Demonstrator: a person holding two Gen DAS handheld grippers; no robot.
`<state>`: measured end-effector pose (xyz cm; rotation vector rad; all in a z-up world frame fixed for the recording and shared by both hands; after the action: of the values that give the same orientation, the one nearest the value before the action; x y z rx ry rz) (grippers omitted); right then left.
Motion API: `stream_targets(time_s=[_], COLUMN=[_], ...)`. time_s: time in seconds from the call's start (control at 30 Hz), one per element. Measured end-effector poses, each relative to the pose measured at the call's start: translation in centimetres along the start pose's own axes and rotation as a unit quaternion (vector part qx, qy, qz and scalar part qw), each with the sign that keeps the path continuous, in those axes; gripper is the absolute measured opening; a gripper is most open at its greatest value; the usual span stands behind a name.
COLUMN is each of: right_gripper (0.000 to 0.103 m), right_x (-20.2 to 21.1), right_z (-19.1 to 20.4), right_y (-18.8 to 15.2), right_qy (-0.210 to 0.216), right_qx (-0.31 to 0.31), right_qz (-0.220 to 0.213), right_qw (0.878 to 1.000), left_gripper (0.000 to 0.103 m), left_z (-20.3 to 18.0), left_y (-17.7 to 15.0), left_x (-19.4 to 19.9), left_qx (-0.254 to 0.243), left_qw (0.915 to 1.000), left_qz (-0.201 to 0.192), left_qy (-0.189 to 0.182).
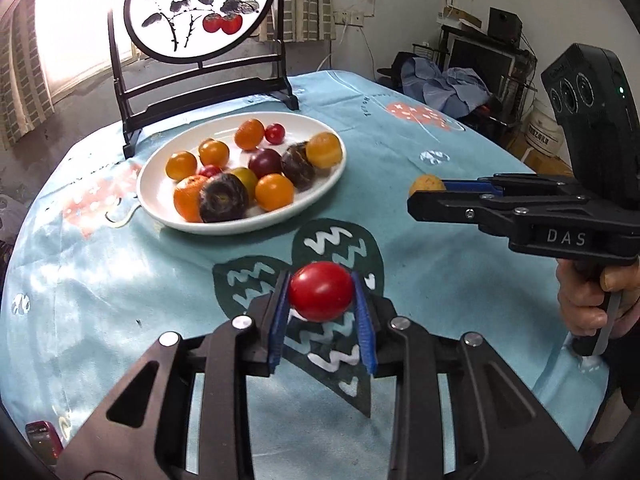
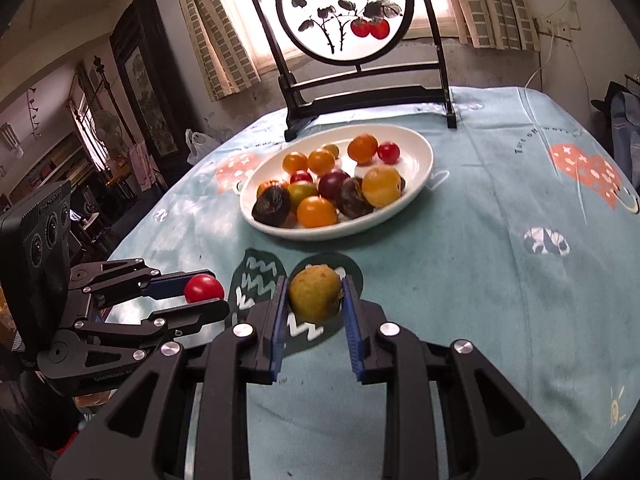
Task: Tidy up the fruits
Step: 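Carry the yellow fruit and red tomato onto the white plate and open both tools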
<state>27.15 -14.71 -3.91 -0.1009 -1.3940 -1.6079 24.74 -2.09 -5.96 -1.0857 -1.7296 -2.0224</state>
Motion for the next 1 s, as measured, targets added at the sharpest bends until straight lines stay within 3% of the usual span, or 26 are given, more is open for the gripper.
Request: stream_targets(time_s=[0.23, 0.37, 0.57, 0.6, 0.67, 0.7, 0.77, 0.9, 1.0], right_gripper=[0.027, 0.027, 0.027, 0.027, 0.041, 0.046, 0.060, 0.067, 0.085], right_x=[-3.3, -6.3, -10.2, -10.8, -11.5, -11.6, -11.0, -8.7, -6.1], right_z=[-1.3, -2.0, -2.3, -2.5, -3.0, -3.2, -3.5, -3.0, -1.7], right_y=[6.2, 8.5, 10.4, 10.6, 10.6, 10.5, 10.5, 9.3, 7.5], right_qy=[-0.012, -0.016, -0.026, -0.031, -0.037, -0.037, -0.037, -0.042, -0.046], right_qx=[-0.018, -0.028, -0.020, -0.020, -0.028, -0.035, -0.045, -0.036, -0.007], right_qz=[-0.032, -0.018, -0.002, 0.001, 0.014, 0.019, 0.015, 0.005, -0.001], right_qw=[0.999, 0.999, 0.999, 0.999, 0.999, 0.999, 0.998, 0.998, 0.999], left_gripper=[0.031, 0.031, 0.032, 0.034, 0.081, 0.089, 0.094, 0.096, 0.099], left_z=[5.6, 8.6, 11.7, 12.1, 13.0, 13.3, 13.4, 12.7, 11.5], left_y=[5.7, 8.4, 10.0, 10.0, 10.0, 10.0, 10.0, 8.9, 7.4], left_x=[-1.8, -4.2, -7.7, -8.1, -8.1, -7.6, -6.6, -4.5, -2.1], left_qx=[0.052, 0.075, 0.093, 0.098, 0.106, 0.106, 0.091, 0.080, 0.079], left_qw=[0.9965, 0.9931, 0.9886, 0.9871, 0.9823, 0.9794, 0.9770, 0.9782, 0.9790], left_qz=[-0.016, -0.012, 0.005, 0.008, 0.010, 0.002, -0.009, -0.003, -0.010], left_qy=[0.064, 0.089, 0.118, 0.126, 0.154, 0.172, 0.193, 0.192, 0.188])
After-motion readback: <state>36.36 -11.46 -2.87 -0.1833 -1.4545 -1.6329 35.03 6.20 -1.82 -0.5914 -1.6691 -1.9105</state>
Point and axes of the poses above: each gripper's, at about its wrist camera, not at the fingertips, and x roughly against the way its jaws point, z to its left, y to its top, the point moved 8 cm from there along -x, roughly the way its jaws point, and after that the axes turned 3 degrees about -x, right-handed, at the moved point
